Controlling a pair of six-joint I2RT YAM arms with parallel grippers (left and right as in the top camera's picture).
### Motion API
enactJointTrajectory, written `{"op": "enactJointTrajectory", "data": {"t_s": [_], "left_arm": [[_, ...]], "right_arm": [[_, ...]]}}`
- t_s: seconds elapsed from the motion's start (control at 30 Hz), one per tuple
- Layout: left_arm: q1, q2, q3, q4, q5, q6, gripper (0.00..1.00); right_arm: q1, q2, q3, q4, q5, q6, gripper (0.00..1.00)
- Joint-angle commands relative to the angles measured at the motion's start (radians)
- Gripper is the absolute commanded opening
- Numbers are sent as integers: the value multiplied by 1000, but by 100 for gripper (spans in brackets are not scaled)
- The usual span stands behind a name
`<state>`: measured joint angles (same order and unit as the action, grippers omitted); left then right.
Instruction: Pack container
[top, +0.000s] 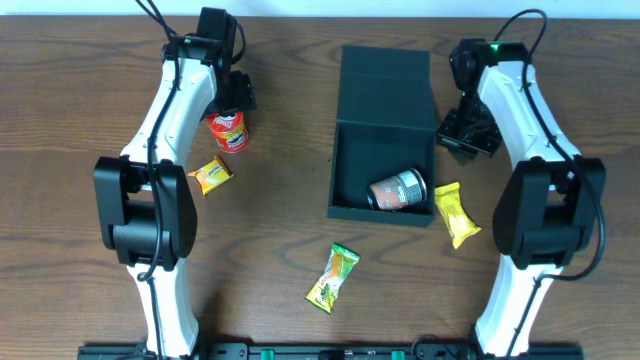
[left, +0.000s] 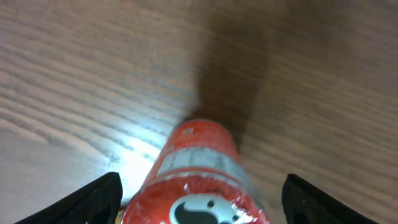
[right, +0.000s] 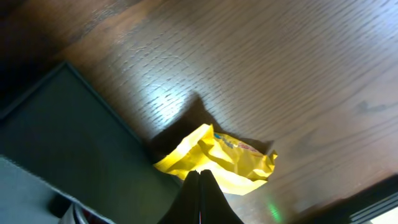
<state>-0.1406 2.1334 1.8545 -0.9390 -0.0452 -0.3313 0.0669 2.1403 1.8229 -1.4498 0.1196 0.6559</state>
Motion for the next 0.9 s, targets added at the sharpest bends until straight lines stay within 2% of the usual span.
{"op": "enactJointTrajectory", "data": {"t_s": [0.0, 0.1, 0.3, 0.37, 0.43, 0.53, 0.6, 0.87], "left_arm": [[0, -11, -21, 16, -18, 18, 84], [0, -11, -40, 18, -18, 18, 91], [0, -11, -53, 18, -18, 18, 90], [0, -11, -53, 18, -17, 18, 87], [0, -11, -53, 17, -17, 18, 80], [0, -11, -53, 17, -17, 18, 78], [0, -11, -53, 17, -17, 18, 73], [0, -11, -53, 13, -17, 18, 71]], "right_arm": [[19, 5, -5, 7, -16, 20, 2], [27, 5, -5, 11, -19, 20, 2], [48, 5, -5, 29, -40, 19, 2], [53, 5, -5, 42, -68, 15, 2], [59, 5, -5, 61, -109, 10, 2], [65, 5, -5, 91, -153, 1, 2], [66, 5, -5, 111, -189, 1, 2], [66, 5, -5, 148, -237, 1, 2]]}}
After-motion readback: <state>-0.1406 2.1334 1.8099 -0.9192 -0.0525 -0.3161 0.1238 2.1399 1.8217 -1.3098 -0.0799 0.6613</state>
